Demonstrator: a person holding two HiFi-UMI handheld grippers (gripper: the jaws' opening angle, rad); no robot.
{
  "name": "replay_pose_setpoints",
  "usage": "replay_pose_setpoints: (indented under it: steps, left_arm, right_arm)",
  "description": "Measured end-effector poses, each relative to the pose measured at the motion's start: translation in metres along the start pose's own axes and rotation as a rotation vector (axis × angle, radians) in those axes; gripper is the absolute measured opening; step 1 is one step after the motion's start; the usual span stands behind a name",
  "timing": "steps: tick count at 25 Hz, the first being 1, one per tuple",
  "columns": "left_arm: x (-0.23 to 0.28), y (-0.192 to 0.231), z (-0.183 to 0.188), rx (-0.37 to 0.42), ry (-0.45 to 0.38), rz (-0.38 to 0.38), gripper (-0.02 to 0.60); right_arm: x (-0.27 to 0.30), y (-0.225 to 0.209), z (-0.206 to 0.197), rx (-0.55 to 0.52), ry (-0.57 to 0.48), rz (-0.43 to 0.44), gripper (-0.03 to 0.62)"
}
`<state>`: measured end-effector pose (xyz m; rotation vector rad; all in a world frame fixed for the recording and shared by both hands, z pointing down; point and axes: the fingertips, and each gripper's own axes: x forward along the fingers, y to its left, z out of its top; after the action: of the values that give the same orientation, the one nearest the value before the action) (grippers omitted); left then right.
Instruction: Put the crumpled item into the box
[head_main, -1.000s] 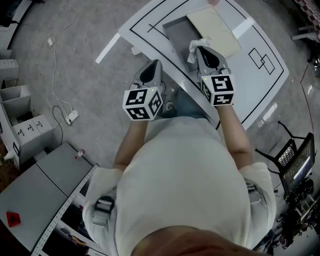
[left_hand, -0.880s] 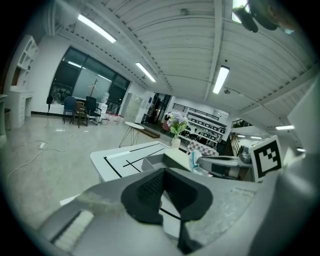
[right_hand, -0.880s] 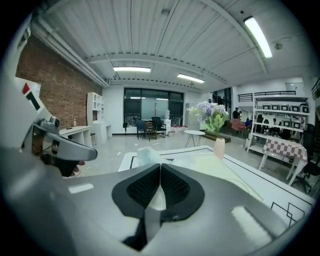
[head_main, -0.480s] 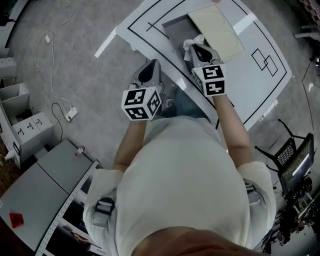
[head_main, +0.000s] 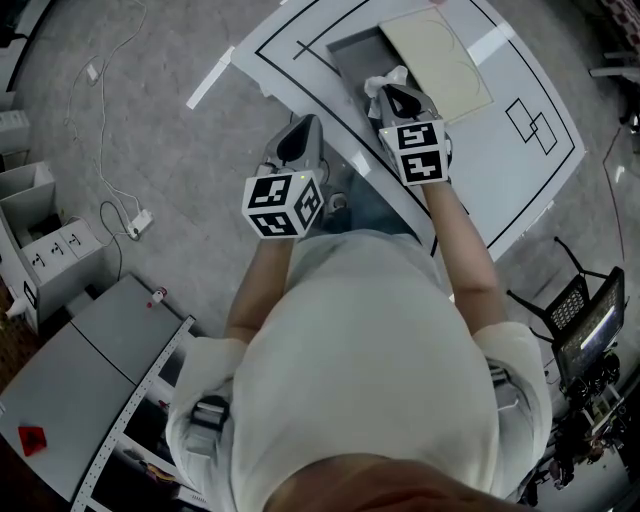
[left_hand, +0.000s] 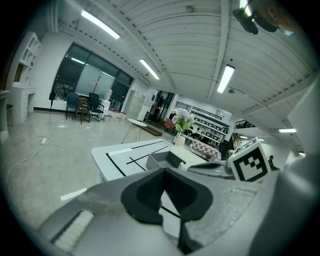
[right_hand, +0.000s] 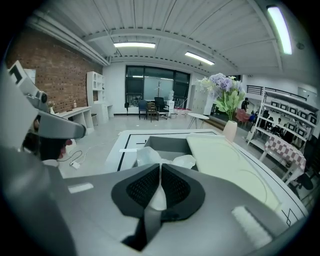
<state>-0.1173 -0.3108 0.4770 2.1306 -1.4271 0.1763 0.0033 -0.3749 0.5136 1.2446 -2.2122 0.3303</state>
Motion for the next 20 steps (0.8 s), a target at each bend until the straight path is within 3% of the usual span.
replay_pose_setpoints:
  steps: [10, 20]
  left_arm:
    - [-0.003, -0.003, -0.003, 0.004, -0.008, -0.004, 0.000]
    - [-0.016, -0.006, -0.001, 0.006, -0.027, -0.003, 0.000]
  right_arm:
    - [-0.004, 0.003, 0.001, 0.006, -0.015, 0.004, 0.087]
    - [-0.019, 0.009, 0.005, 0.004, -0.035, -0.004, 0.087]
